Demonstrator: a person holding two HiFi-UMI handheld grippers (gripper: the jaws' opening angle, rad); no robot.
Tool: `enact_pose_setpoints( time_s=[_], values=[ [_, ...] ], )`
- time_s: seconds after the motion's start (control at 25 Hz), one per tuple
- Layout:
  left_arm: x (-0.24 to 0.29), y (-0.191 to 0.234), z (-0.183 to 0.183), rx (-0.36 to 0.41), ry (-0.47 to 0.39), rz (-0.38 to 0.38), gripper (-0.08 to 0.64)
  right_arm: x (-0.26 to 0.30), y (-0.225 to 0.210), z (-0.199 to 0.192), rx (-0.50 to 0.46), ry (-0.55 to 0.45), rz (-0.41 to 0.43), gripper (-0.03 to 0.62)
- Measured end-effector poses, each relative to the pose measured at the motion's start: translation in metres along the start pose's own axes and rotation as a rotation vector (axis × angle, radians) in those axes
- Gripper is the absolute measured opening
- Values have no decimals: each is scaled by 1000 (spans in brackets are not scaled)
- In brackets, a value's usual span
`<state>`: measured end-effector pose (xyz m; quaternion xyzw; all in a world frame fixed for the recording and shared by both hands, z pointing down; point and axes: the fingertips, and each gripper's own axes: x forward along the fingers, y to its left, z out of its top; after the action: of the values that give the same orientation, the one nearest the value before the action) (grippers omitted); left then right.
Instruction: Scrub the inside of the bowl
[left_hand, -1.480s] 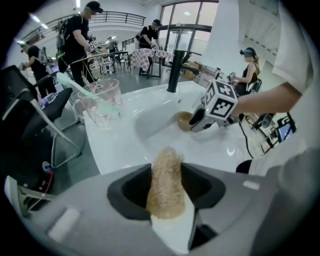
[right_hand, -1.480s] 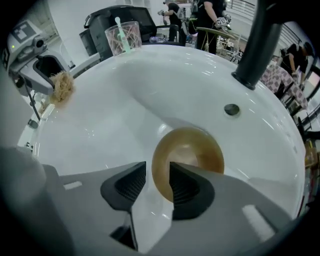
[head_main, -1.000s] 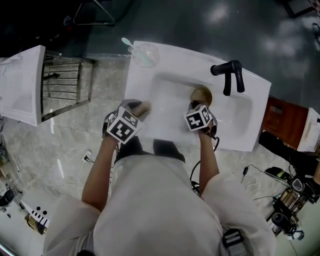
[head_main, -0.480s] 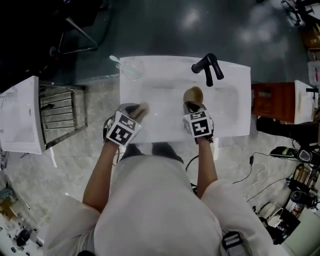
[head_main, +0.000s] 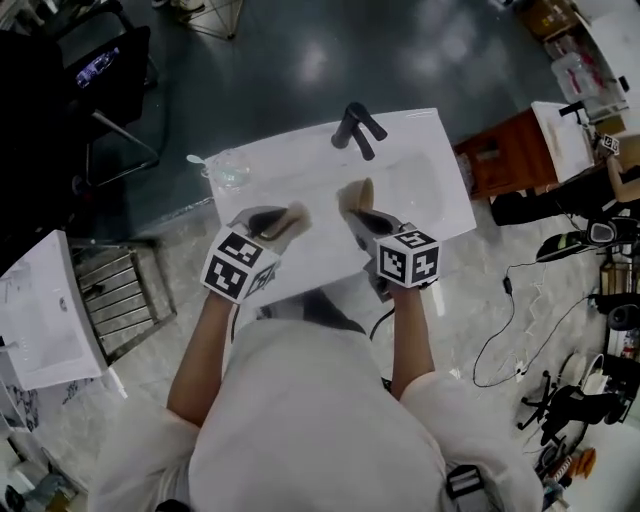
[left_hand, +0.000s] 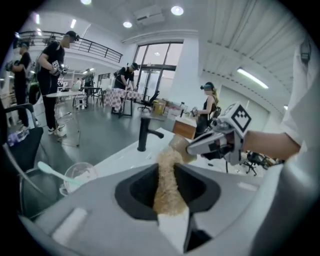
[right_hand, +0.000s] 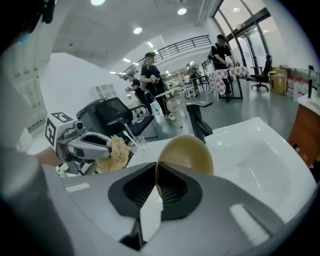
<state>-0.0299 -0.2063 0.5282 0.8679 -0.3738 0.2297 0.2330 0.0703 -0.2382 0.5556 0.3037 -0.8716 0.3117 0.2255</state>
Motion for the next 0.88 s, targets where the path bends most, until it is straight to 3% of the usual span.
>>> enact_pose_setpoints(
  time_s=[0.24, 0.4, 0.56, 0.76, 0.88],
  values=[
    [-20, -28, 53, 72, -139, -92, 101, -38, 20, 15, 95, -148, 5, 18],
    [-23, -57, 86, 137, -198, -166, 101, -61, 34, 18, 157, -230, 51, 18],
    [-26, -88, 108, 189, -235, -241, 101, -76, 51, 19, 195, -287, 146, 18],
    [-22, -106, 119, 354, -212, -232, 101, -93, 78, 23, 185, -316, 299, 18],
    [-20, -116, 131, 395, -218, -244, 101, -107, 85, 24, 150, -314, 357, 18]
  ],
)
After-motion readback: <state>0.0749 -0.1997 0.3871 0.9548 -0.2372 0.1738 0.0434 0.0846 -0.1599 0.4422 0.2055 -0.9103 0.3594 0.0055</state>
